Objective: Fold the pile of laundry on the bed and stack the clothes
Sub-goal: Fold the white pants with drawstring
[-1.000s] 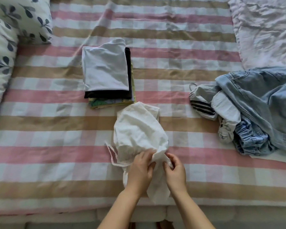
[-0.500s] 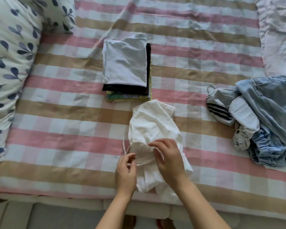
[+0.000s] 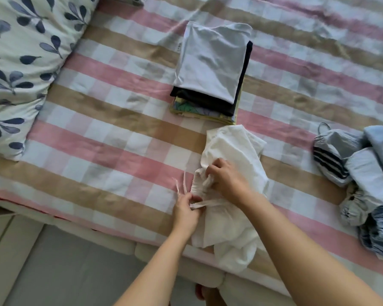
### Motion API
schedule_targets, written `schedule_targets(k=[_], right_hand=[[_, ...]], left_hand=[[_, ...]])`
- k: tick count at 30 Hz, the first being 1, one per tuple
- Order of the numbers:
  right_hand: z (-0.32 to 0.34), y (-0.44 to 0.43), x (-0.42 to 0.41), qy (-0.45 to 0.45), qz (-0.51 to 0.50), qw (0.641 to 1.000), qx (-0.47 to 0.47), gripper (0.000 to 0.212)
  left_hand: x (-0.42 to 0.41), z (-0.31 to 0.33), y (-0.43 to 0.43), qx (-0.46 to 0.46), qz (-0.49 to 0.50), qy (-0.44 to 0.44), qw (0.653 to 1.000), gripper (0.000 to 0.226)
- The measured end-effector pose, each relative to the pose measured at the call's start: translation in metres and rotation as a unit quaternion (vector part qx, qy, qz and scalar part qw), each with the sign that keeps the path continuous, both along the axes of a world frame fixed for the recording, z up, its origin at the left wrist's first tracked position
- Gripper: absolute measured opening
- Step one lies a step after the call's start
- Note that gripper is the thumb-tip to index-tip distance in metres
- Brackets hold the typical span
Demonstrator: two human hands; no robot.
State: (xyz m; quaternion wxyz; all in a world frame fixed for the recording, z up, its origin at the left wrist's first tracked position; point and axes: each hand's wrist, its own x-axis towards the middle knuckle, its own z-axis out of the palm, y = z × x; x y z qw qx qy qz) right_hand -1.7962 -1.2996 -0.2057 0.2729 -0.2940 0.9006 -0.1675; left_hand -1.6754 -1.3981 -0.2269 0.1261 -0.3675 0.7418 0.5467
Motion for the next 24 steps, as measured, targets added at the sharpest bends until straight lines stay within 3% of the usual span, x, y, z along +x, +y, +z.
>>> schedule_targets(k=[6, 10, 15, 19, 24], right_hand=[[0.033, 0.039, -0.008, -0.003, -0.201, 0.971, -0.127, 0.025], [0.069, 0.076, -0.009, 0.042, -0.311, 0.928, -0.201, 0.022], [0.096, 0.112, 0.002, 0.079, -0.364, 0.890, -0.263, 0.035], [0.068, 0.130, 0.011, 0.054, -0.433, 0.875, -0.211, 0.026], [0.011, 0.146, 0.022, -0.029, -0.491, 0.861, -0.128, 0.023]], left_hand=[[-0.003, 0.036, -0.022, 0.037, 0.043, 0.097, 0.994, 0.031], [-0.015, 0.074, -0.045, 0.038, 0.004, 0.164, 0.986, 0.037], [-0.044, 0.103, -0.048, -0.021, -0.077, 0.233, 0.969, 0.039], [-0.061, 0.086, -0.021, -0.080, -0.145, 0.266, 0.950, 0.029], [-0.058, 0.042, 0.006, -0.102, -0.149, 0.180, 0.967, 0.031]])
